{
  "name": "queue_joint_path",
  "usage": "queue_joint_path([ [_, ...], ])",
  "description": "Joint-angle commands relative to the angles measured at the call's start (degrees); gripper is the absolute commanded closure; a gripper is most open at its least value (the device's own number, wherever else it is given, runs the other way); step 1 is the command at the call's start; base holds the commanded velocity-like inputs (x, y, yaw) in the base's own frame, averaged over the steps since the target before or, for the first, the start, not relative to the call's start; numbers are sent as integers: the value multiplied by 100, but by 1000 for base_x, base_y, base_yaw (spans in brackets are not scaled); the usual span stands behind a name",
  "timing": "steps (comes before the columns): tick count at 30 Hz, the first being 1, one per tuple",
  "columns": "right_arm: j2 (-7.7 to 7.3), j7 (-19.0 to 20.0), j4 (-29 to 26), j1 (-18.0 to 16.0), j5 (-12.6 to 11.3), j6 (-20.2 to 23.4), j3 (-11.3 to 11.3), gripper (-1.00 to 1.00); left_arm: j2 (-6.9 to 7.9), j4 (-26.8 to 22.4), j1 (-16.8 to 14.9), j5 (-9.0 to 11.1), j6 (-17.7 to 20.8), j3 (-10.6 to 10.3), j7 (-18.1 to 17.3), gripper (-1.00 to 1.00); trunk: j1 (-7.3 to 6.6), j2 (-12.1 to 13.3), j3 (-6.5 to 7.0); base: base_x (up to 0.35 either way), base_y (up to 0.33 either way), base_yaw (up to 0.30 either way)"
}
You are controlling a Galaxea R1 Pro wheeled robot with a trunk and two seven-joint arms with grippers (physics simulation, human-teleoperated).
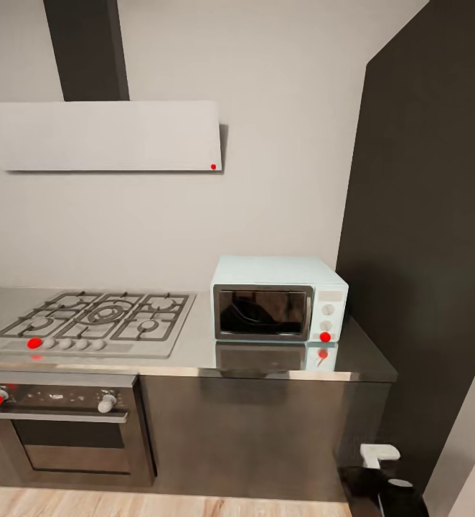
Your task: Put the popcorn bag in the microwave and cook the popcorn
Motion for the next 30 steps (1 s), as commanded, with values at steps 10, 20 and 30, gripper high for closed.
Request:
queue_joint_path([
  [10,35,618,-2007,-949,-94,2073,379,-100,-4,3,-4,58,-22,-49,-27,-100,1,-5,-9,0,0,0],
  [20,55,624,-2046,-2066,-174,2144,376,-100,-5,-3,-4,50,-22,-49,-28,-100,1,-5,-9,0,0,0],
  [30,205,514,-347,-2035,-280,-457,144,-100,-14,-6,-4,32,-31,-57,-28,-100,1,-5,-9,0,0,0],
])
